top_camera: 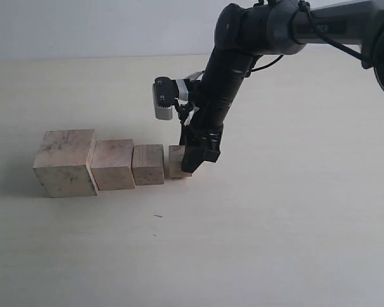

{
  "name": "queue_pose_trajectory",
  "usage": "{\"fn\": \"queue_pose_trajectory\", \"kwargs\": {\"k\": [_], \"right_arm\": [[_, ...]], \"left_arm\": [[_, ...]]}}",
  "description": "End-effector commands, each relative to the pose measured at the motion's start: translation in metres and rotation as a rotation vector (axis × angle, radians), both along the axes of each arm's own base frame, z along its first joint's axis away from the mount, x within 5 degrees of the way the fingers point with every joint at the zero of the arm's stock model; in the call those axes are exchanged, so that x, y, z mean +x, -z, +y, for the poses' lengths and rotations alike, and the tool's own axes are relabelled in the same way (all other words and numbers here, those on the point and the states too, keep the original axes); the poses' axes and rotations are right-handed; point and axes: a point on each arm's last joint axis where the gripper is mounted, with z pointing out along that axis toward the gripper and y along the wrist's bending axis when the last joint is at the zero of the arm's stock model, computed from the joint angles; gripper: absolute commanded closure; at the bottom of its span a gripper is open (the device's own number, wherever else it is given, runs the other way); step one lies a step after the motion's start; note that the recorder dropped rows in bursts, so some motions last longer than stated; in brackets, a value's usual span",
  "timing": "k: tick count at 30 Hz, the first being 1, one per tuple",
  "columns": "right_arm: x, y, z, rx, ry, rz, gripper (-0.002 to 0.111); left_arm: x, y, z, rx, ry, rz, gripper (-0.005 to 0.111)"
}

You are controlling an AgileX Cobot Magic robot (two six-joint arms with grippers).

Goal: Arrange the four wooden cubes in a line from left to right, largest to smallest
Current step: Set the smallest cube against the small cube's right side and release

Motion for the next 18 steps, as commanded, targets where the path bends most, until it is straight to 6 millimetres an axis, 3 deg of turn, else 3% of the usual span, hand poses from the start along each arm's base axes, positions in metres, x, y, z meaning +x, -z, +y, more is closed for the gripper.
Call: {"fn": "queue_pose_trajectory", "kwargs": {"k": [1, 9, 18], "right_arm": [[-0.0002, 0.0, -0.0004, 0.005, -0.001, 0.007, 0.108], [0.0001, -0.0011, 0.0028, 0.037, 0.024, 0.013, 0.104], [0.0015, 0.0, 0.001, 0.019, 0.012, -0.008, 0.07]], "left_arm": [[-0.0002, -0.0009, -0.0006, -0.005, 0.007, -0.011, 0.107], [-0.0002, -0.0009, -0.0006, -0.005, 0.007, -0.011, 0.107], [-0.0002, -0.0009, -0.0006, -0.005, 0.007, -0.011, 0.107]]}}
